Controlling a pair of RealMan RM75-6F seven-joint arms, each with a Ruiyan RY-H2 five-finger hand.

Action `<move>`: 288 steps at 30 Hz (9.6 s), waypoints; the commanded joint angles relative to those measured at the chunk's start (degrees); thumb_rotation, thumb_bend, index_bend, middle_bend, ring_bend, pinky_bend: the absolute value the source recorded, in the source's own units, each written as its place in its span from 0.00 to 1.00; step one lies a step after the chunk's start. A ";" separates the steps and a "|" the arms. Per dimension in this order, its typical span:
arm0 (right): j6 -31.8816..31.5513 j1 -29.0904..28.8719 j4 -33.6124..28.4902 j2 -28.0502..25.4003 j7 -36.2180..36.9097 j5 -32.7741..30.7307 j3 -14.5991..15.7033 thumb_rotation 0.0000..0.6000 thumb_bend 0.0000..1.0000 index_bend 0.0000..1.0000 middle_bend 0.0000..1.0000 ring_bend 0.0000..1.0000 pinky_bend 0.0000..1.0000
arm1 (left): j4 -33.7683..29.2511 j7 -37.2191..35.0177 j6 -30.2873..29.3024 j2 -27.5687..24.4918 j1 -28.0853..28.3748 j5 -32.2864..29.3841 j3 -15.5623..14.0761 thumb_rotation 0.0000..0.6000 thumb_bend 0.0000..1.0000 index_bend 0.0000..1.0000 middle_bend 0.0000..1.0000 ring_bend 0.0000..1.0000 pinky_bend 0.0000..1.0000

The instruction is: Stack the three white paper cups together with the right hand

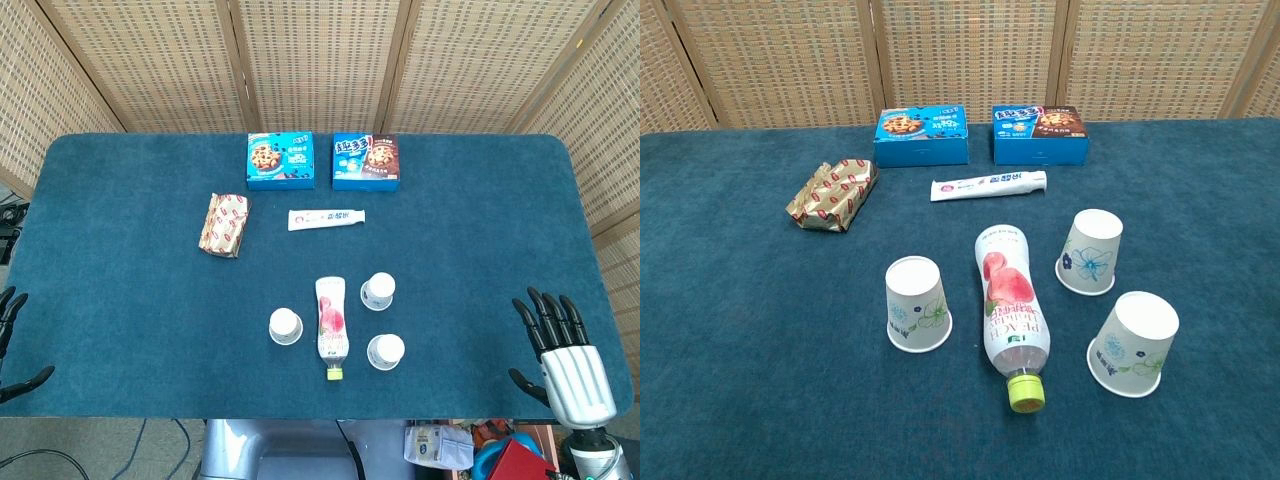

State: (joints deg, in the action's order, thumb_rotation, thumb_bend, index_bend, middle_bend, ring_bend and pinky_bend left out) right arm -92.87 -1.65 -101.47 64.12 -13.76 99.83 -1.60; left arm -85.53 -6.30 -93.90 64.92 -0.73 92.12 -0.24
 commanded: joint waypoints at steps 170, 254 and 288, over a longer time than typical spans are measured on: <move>44.01 -45.21 -6.10 6.16 -13.19 -39.93 -2.16 1.00 0.00 0.14 0.19 0.16 0.13 | -0.80 0.74 9.35 -0.09 3.90 -7.01 1.85 1.00 0.13 0.00 0.00 0.00 0.00; 35.54 -53.97 -6.67 7.12 -11.60 -54.64 -15.09 1.00 0.29 0.52 0.56 0.45 0.23 | -0.07 -1.72 14.11 -0.71 5.78 -9.43 2.14 1.00 0.13 0.00 0.00 0.00 0.00; 44.43 -49.74 -0.44 3.00 -2.10 -54.14 -10.04 1.00 0.31 0.52 0.56 0.45 0.34 | -0.46 0.26 14.02 -0.16 5.90 -9.90 2.11 1.00 0.13 0.00 0.00 0.00 0.00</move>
State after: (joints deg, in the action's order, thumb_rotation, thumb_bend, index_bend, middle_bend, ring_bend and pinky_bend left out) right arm -48.54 -51.33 -102.01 67.24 -15.91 45.84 -11.73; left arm -85.99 -6.05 -79.88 64.76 5.17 82.22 1.87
